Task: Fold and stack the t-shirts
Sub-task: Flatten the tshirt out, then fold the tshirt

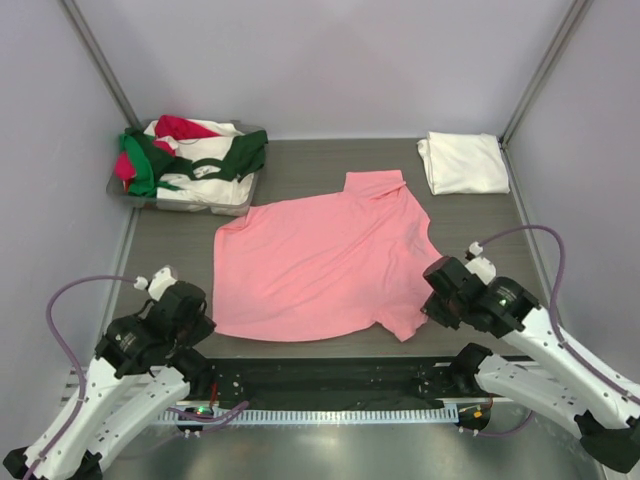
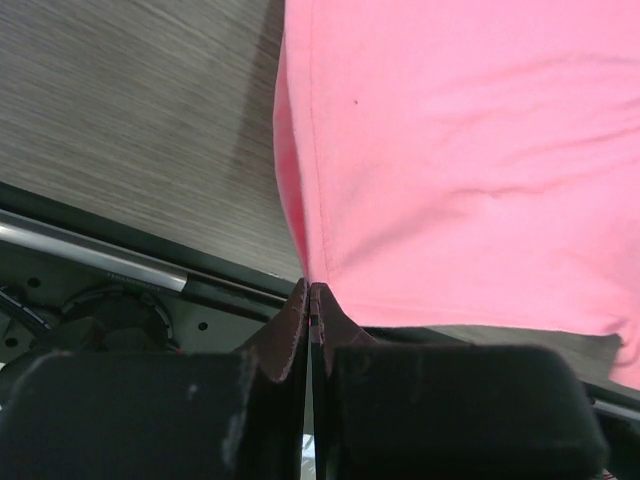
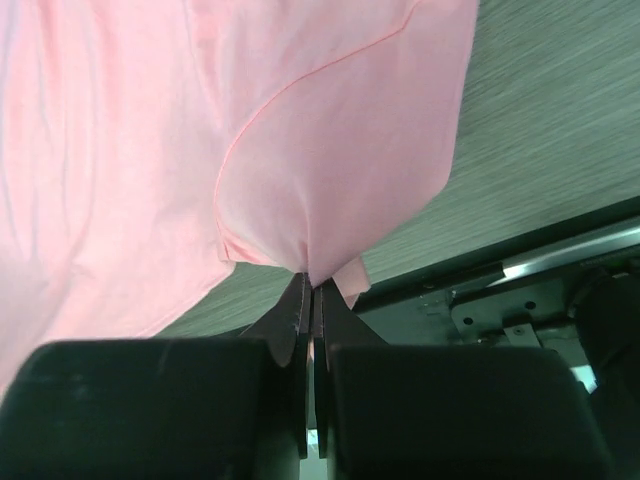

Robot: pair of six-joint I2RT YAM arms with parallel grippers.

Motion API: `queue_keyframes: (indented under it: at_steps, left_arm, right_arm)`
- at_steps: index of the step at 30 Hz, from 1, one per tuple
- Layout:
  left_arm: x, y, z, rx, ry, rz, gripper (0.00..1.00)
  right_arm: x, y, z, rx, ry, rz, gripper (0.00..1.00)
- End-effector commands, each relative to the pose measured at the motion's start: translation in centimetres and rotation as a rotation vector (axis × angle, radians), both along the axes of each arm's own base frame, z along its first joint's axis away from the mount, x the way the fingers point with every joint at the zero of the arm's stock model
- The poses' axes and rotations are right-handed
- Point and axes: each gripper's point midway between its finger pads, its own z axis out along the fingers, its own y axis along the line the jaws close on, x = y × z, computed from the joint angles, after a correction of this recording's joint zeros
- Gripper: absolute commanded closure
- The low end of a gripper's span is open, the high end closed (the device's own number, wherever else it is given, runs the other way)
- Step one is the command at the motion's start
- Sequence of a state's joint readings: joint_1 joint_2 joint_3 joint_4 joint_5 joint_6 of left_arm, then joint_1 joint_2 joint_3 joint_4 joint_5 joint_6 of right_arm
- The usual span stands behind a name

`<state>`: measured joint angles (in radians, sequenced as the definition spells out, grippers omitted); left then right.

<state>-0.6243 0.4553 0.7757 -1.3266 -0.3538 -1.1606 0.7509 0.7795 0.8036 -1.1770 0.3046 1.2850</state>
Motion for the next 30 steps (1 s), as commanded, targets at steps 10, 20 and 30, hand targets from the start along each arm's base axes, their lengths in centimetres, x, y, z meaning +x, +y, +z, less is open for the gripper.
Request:
queue_keyframes:
  at_steps: [10, 20, 30]
  left_arm:
    - [-1.7, -0.4, 0.0, -0.034, 0.057, -0.04, 1.0]
    - [2.1, -2.2, 1.5, -0.008, 0.004, -0.049, 1.0]
    - [7.3, -1.5, 4.9, 0.196, -0.045, -0.034, 1.0]
  right_arm:
    - [-3.3, -5.3, 4.4, -0.075, -0.046, -0.028, 0.99]
    - [1.2, -1.1, 4.9, -0.044, -0.149, 0.075, 0.99]
    - [9.9, 0.8, 9.6, -0.268, -0.266, 0.119, 0.99]
